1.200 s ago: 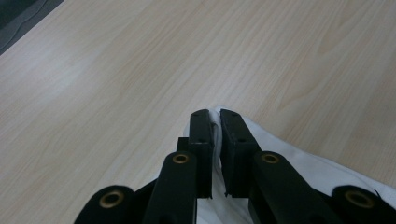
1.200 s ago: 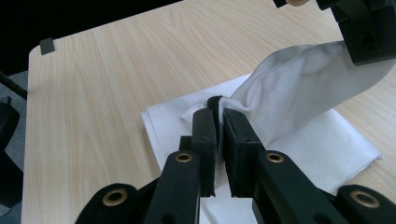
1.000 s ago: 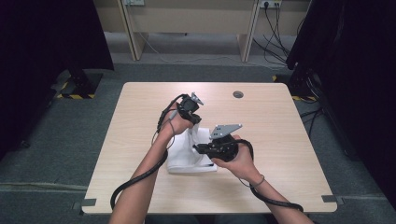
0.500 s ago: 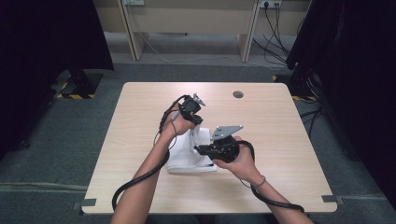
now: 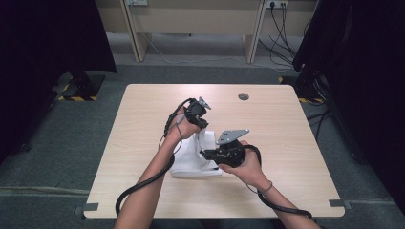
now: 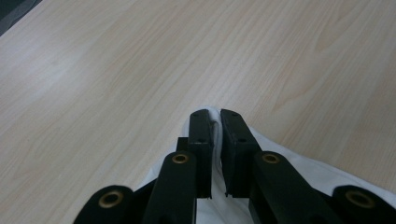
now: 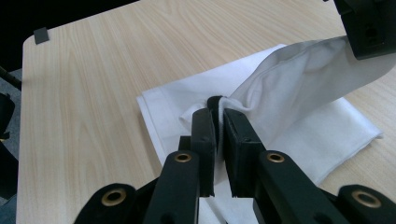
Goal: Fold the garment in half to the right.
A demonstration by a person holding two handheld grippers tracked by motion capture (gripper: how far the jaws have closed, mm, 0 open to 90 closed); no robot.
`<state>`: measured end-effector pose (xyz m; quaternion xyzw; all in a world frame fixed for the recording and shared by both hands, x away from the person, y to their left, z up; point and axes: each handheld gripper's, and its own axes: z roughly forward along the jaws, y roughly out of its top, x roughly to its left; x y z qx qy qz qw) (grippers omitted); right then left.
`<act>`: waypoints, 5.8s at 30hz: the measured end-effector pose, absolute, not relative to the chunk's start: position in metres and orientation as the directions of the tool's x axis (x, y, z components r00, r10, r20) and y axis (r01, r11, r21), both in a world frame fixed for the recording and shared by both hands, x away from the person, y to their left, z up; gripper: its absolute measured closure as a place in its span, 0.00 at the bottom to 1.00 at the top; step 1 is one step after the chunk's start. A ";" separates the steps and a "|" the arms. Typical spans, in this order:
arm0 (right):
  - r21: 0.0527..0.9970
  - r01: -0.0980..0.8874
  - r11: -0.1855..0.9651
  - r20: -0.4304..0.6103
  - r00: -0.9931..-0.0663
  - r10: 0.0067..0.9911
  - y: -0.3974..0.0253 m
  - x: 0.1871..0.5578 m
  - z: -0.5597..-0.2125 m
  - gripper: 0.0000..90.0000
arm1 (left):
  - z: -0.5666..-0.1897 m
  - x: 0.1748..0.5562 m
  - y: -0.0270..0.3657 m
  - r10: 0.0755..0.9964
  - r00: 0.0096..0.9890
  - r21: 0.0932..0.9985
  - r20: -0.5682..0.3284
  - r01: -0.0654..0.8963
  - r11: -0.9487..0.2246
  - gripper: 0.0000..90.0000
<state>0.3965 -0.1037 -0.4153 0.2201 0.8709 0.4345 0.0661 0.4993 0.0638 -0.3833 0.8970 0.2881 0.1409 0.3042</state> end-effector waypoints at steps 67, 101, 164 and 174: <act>0.768 0.357 0.531 0.090 -0.882 0.462 -0.118 0.395 -0.430 0.90 | -0.399 0.500 0.046 0.583 0.810 0.606 0.064 0.433 -0.668 0.90; 0.767 0.394 0.506 0.107 -0.857 0.504 -0.135 0.399 -0.429 0.68 | -0.391 0.495 0.057 0.640 0.764 0.652 0.084 0.443 -0.615 0.59; 0.673 0.408 0.616 0.000 -0.834 0.552 -0.162 0.373 -0.439 0.78 | -0.401 0.469 0.135 0.719 0.688 0.685 0.103 0.475 -0.553 0.55; 0.704 0.407 0.581 0.002 -0.820 0.572 -0.143 0.392 -0.432 0.72 | -0.401 0.466 0.139 0.721 0.685 0.688 0.108 0.472 -0.551 0.55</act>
